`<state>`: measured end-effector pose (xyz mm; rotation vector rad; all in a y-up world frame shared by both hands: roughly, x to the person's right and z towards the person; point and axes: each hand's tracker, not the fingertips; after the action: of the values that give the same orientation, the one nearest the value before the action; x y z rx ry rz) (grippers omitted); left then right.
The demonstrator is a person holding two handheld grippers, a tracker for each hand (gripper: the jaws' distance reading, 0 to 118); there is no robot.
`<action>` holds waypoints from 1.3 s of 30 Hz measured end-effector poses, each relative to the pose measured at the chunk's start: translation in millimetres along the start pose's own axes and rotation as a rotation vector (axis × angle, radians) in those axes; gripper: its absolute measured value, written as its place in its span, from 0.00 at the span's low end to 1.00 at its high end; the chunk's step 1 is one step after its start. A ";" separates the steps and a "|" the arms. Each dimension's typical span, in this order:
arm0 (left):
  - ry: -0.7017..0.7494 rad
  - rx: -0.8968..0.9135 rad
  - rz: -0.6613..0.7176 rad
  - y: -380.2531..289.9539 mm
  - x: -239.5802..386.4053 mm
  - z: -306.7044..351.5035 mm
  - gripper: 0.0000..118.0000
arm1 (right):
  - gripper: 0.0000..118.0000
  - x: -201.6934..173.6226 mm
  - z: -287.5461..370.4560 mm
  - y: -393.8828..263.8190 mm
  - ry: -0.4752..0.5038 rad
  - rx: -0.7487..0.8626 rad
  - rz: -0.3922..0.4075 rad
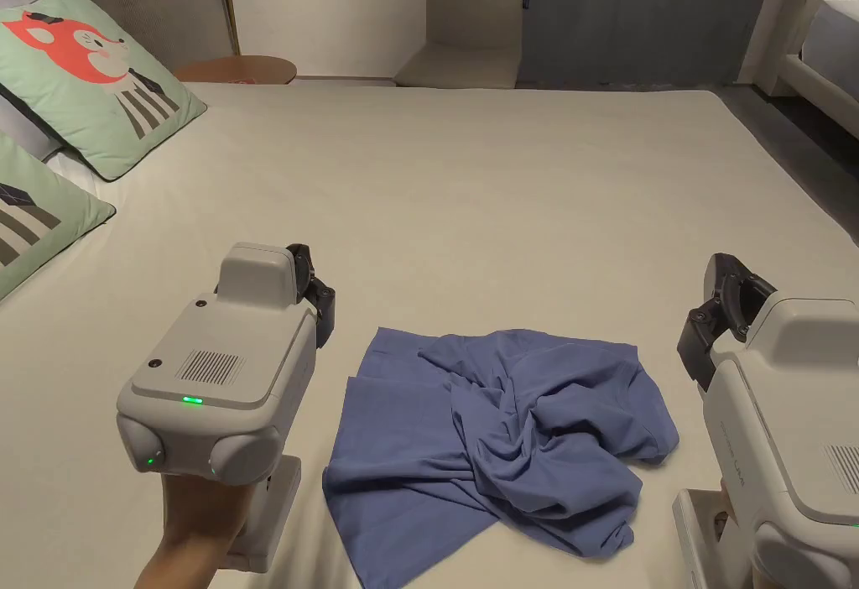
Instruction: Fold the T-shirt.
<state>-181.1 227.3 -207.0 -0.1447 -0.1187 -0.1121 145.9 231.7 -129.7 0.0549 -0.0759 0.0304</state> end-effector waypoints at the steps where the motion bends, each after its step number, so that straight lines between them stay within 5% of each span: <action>1: 0.006 -0.023 0.003 -0.4 0.9 -1.8 0.00 | 0.01 0.0 -0.4 -0.2 -0.001 0.000 0.000; 12: -0.141 -0.531 0.150 -43.3 1.1 -39.3 0.00 | 0.01 3.1 -9.5 -15.8 0.005 -0.032 -0.001; 21: -0.204 -0.739 0.224 -107.8 14.1 -47.0 0.01 | 0.01 5.6 -14.8 -30.2 0.011 -0.064 -0.008; 25: -0.189 -0.772 0.213 -118.1 21.3 -44.7 0.33 | 0.01 7.2 -15.5 -35.3 0.017 -0.076 -0.004; 27: -0.179 -0.782 0.205 -121.0 24.7 -44.3 0.85 | 0.01 8.2 -15.6 -37.0 0.017 -0.081 -0.004; 28: -0.168 -0.776 0.203 -121.6 26.1 -42.8 0.92 | 0.01 8.7 -15.7 -37.6 0.018 -0.082 -0.005; 32: -0.155 -0.797 0.192 -127.6 31.6 -47.3 0.85 | 0.01 10.0 -15.3 -38.1 0.017 -0.085 -0.009; 39: -0.158 -0.814 0.185 -145.8 51.2 -47.1 0.08 | 0.01 14.0 -14.0 -38.6 0.011 -0.095 -0.014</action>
<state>-142.9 71.6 -226.9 -0.9760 -0.2120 0.0423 162.2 194.4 -144.6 -0.0397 -0.0660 0.0129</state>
